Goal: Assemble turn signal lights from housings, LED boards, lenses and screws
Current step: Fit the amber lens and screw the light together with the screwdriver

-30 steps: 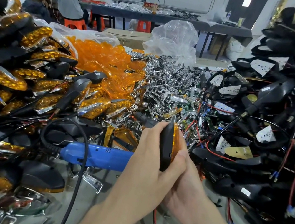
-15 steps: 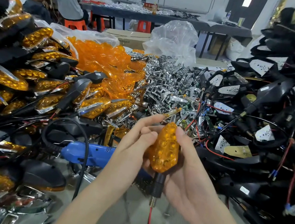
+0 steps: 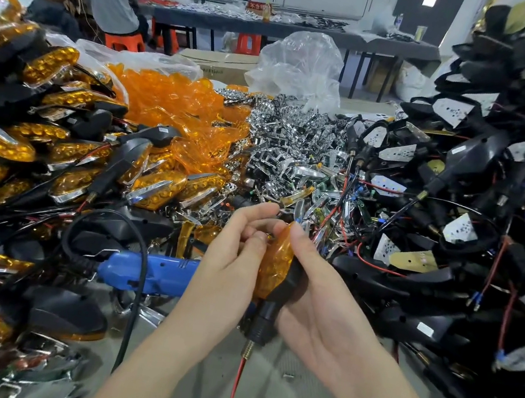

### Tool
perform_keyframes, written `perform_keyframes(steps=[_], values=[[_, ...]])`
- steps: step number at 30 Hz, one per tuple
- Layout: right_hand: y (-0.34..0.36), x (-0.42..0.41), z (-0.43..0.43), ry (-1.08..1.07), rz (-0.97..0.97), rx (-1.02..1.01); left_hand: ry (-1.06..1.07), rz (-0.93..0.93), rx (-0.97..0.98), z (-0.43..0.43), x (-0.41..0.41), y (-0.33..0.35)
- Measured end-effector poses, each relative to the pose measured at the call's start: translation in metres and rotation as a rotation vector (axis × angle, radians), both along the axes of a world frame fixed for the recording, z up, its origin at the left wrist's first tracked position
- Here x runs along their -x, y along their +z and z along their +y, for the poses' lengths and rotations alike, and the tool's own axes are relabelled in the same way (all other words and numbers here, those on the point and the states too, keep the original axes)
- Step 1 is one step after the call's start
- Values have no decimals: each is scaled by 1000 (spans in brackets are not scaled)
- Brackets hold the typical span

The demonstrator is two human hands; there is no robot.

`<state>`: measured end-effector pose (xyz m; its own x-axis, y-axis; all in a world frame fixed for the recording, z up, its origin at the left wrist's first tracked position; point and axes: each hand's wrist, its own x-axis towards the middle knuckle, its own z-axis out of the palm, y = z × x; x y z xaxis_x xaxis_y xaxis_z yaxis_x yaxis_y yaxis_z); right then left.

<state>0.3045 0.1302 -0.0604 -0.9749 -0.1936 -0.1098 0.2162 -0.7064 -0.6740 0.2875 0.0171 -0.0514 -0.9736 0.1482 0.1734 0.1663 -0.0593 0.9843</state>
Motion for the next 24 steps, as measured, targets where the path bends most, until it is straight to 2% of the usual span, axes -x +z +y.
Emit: perform_keyframes(steps=[8, 11, 16, 20, 24], values=[[1, 2, 0, -18, 14, -65, -12, 4, 11, 1, 0, -1], [4, 5, 3, -110, 0, -72, -6, 58, 11, 3, -4, -3], [11, 13, 29, -296, -74, 87, 228, 165, -96, -7, -2, 0], [10, 13, 39, -288, -74, 119, 392, 122, -154, -15, 5, 1], [10, 14, 38, -279, -64, 88, 445, 101, -166, -16, 8, 1]])
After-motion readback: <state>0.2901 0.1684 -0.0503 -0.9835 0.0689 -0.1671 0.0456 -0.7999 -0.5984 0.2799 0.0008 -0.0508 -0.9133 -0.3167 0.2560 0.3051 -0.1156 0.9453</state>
